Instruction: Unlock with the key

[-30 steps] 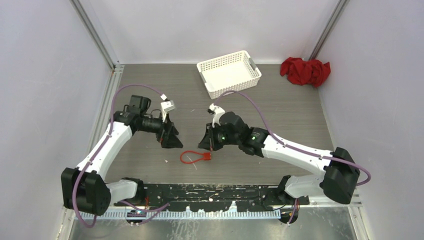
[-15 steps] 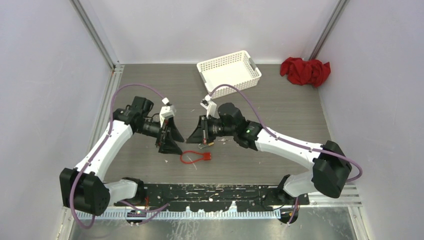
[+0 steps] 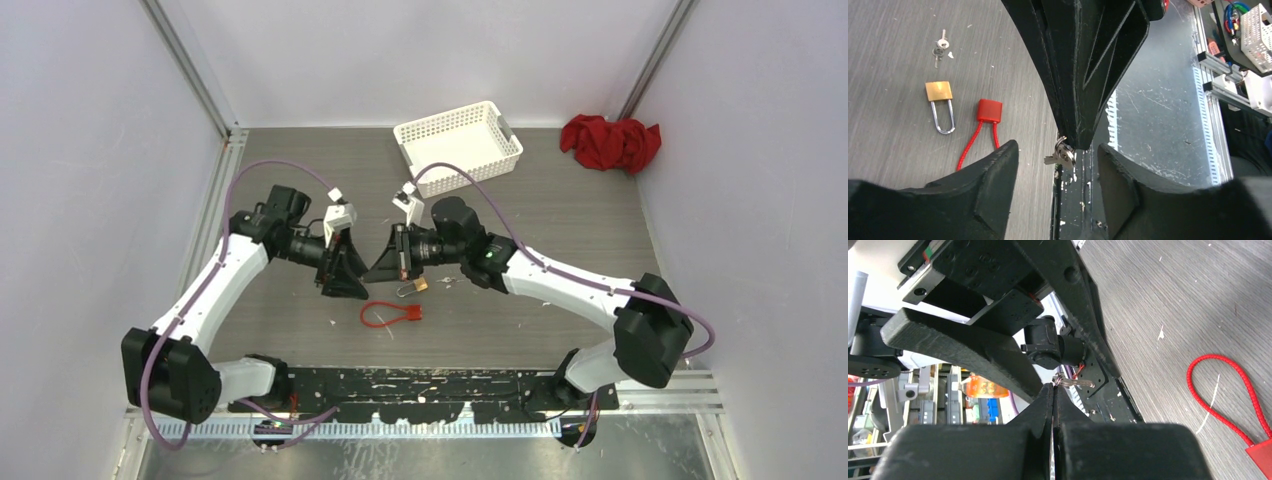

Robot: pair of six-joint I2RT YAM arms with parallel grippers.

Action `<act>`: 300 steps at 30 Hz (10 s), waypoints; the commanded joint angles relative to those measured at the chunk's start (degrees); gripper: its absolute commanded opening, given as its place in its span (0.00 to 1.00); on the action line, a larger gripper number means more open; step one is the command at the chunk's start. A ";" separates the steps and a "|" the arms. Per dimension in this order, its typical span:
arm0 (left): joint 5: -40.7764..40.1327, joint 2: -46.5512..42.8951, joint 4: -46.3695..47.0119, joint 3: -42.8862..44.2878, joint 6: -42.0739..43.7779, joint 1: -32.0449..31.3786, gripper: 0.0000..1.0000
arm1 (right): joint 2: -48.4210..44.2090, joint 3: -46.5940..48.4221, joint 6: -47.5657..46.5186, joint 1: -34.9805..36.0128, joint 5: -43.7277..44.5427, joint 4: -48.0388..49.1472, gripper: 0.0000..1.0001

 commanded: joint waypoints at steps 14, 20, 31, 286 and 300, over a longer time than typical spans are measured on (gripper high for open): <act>-8.49 -8.50 3.23 4.75 -7.49 -0.37 0.12 | -2.17 1.17 1.76 -3.61 -1.32 3.49 0.01; -9.60 -8.48 3.78 4.43 -8.95 -0.34 0.12 | -3.53 1.74 1.78 -3.58 -1.61 2.76 0.01; -14.06 -18.44 19.65 -4.28 -10.32 -0.99 0.68 | -2.06 5.41 4.90 -3.52 -4.45 5.58 0.01; -5.34 -13.33 -0.03 7.60 -22.97 -4.03 0.00 | -7.09 4.90 -24.15 1.39 -8.96 -3.91 0.01; -22.25 -6.27 -0.45 10.30 -14.82 -4.06 0.89 | -13.26 -3.62 -23.61 -3.60 -0.80 -9.30 0.01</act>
